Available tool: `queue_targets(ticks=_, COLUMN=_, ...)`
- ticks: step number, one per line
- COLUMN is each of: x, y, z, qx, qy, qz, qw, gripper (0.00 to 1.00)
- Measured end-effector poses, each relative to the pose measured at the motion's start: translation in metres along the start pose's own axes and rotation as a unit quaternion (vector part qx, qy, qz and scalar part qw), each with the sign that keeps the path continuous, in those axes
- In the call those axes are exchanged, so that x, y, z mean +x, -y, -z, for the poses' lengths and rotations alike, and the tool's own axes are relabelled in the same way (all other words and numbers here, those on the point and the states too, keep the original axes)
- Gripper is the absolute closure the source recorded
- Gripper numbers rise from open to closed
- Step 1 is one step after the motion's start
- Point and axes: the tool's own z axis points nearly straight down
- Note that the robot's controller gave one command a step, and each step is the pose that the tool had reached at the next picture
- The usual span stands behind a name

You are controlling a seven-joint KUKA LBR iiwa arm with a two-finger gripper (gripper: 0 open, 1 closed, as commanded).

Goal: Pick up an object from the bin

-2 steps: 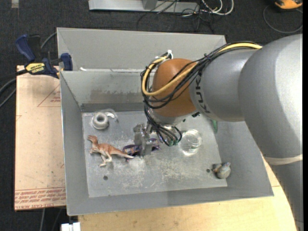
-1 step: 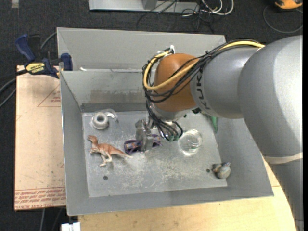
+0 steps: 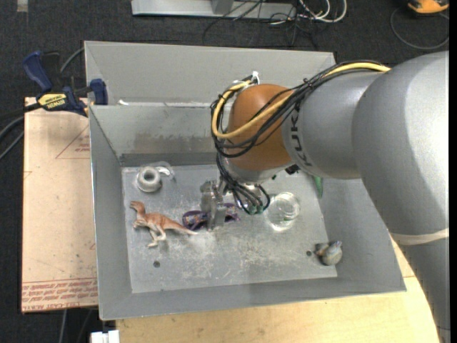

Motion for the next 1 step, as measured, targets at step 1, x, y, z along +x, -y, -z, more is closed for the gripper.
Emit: queue_targets(ticks=1, x=-0.0056, y=0.0012, z=-0.0002, qx=0.0, qy=-0.0002, qz=0.049, qw=0.9988, gripper=1.0)
